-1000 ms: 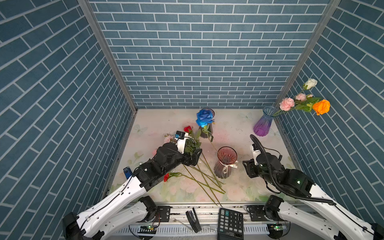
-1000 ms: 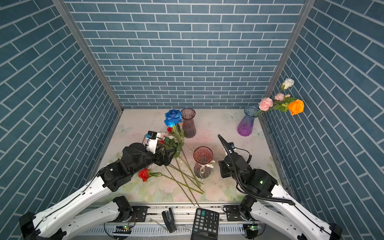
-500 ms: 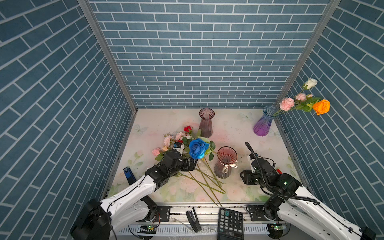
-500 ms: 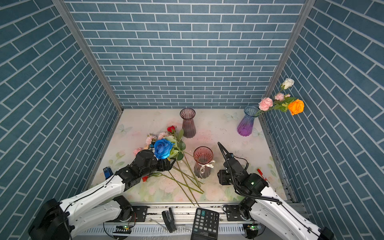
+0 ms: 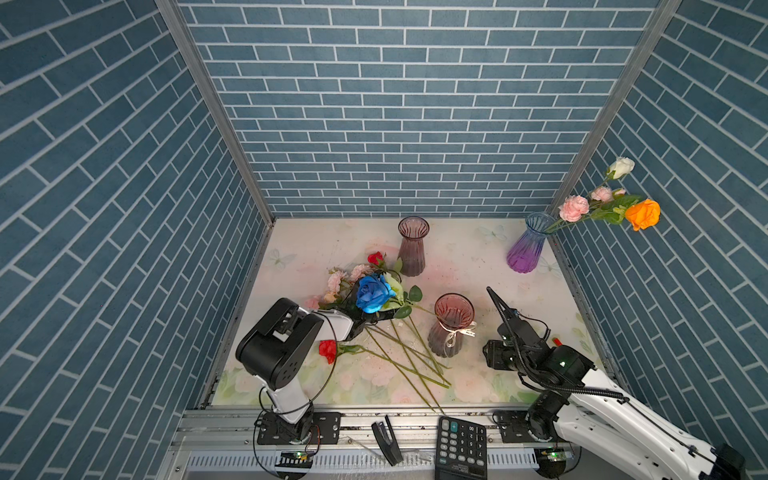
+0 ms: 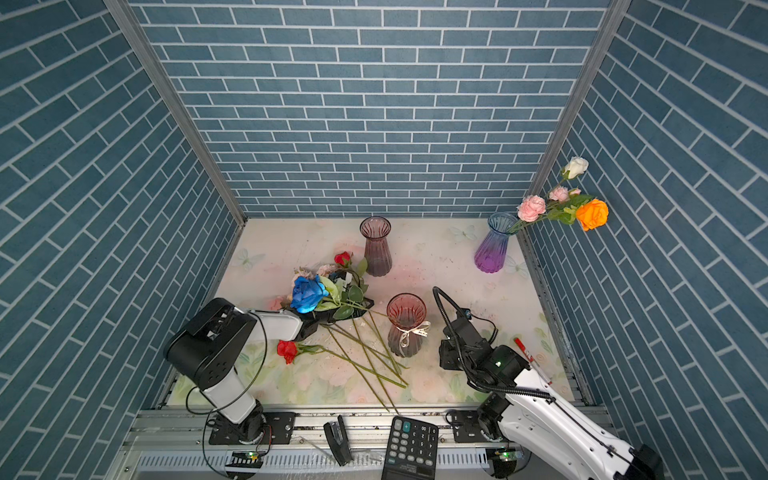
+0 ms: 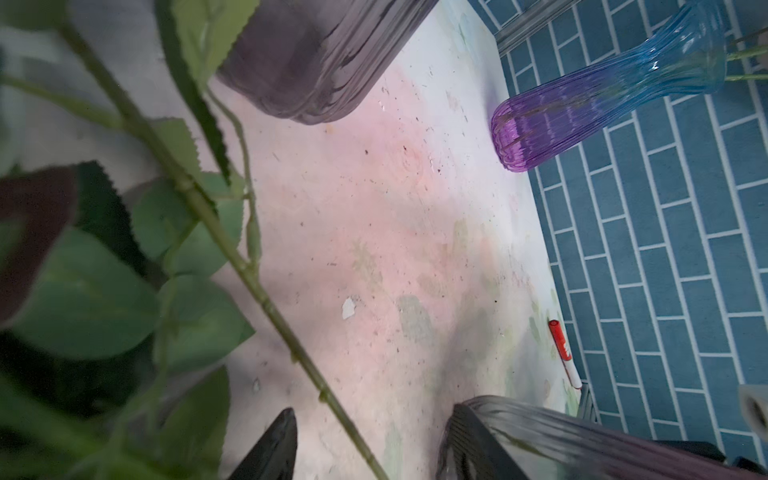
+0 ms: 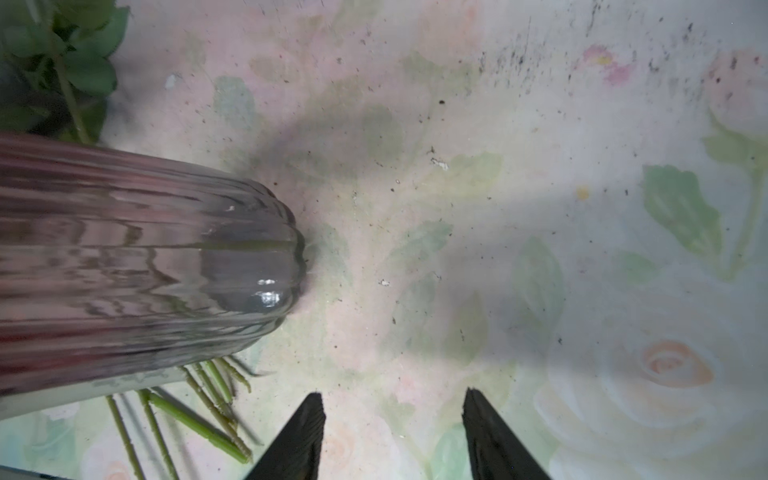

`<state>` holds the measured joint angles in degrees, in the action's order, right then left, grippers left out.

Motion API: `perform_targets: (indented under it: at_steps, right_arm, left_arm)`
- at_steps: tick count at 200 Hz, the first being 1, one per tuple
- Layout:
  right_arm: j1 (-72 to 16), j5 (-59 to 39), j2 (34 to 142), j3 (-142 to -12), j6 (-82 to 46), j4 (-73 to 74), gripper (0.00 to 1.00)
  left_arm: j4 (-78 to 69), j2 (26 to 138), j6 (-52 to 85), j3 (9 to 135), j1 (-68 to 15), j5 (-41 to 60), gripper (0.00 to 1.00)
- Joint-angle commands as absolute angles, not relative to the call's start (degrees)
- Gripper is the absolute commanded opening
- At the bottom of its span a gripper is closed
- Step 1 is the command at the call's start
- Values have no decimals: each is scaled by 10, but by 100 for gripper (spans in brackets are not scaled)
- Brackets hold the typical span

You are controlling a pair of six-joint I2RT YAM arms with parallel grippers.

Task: Arrange the flowers into the vase
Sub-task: 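Grasp a long red rose stem in the pile with the left gripper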

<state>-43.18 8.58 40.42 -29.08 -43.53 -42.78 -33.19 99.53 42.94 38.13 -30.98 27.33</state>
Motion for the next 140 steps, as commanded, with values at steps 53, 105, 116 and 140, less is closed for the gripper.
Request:
perform_targets:
  at_steps: [53, 105, 116, 140]
  right_arm:
    - [-431, 85, 426, -286, -449, -396, 56]
    - [-431, 75, 426, -287, -447, -394, 56]
    - [-431, 73, 423, -286, -447, -393, 56]
    - [-431, 68, 421, -286, -447, -394, 55]
  left_arm:
    - [-406, 1054, 498, 393, -271, 312, 41]
    - [-479, 1104, 544, 391, -249, 328, 31]
    - [-479, 1104, 544, 393, -250, 328, 29]
    - [-482, 1106, 544, 394, -250, 330, 20]
